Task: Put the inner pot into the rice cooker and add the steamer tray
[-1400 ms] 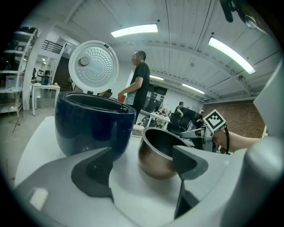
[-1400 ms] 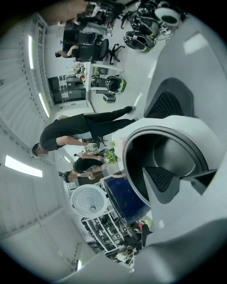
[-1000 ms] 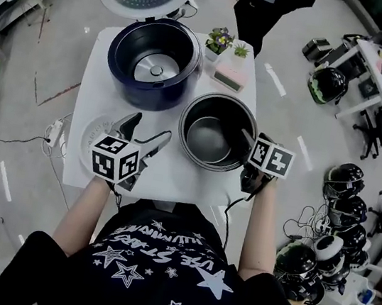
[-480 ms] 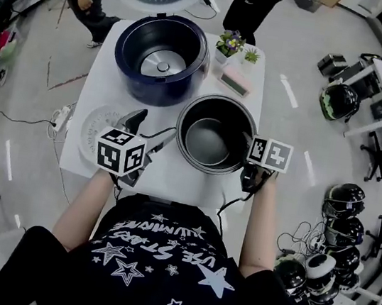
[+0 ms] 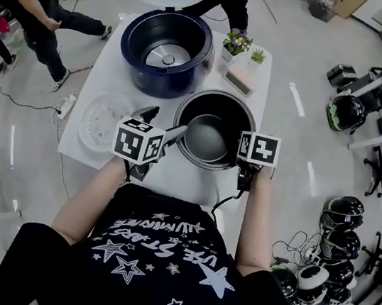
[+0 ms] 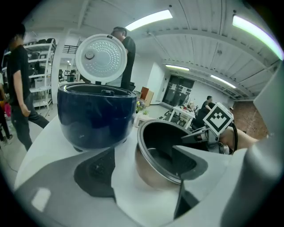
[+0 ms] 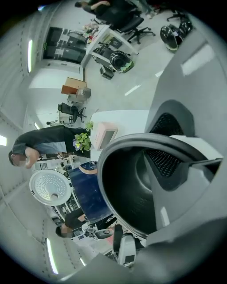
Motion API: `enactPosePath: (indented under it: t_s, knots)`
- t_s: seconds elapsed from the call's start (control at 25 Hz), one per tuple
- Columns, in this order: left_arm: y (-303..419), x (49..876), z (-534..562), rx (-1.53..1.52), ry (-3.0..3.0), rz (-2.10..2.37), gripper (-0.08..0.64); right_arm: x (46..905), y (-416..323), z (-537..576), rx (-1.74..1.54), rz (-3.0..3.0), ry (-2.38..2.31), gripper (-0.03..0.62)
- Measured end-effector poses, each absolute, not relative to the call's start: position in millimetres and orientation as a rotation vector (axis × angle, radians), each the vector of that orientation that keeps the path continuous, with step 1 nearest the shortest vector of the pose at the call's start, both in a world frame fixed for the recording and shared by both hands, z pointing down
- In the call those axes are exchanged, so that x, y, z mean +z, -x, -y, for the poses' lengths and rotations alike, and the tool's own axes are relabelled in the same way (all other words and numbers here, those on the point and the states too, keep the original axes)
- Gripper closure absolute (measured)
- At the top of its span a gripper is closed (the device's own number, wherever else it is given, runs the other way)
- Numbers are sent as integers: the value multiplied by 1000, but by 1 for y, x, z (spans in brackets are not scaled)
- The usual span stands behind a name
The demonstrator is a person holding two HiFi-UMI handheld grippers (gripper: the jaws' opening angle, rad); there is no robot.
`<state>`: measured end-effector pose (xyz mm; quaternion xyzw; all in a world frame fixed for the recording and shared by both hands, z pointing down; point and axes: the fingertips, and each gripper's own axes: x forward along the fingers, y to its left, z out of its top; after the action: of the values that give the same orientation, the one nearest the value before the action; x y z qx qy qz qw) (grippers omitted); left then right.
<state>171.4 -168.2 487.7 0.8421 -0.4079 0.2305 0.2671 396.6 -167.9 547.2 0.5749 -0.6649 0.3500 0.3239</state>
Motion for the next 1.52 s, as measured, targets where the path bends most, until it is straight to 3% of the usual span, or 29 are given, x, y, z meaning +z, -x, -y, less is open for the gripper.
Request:
enactPosePath:
  t_s: [0.36, 0.6, 0.68, 0.72, 0.8, 1.52]
  knots:
    - [-189, 508, 181, 617, -2140, 1114, 197, 546, -392, 170, 940, 1783, -1495, 474]
    - [-198, 518, 182, 737, -2134, 1099, 270, 545, -391, 171, 962, 1810, -1492, 466]
    - [-198, 522, 183, 768, -2118, 1098, 336, 544, -390, 171, 979, 1823, -1493, 463]
    - [-197, 524, 184, 779, -2109, 1100, 406, 544, -389, 171, 985, 1827, -1492, 463]
    - [-196, 526, 185, 772, -2084, 1117, 437, 543, -389, 171, 992, 1831, -1493, 463]
    - [-151, 499, 158, 641, -2042, 1113, 491, 489, -354, 148, 887, 1878, -1607, 494]
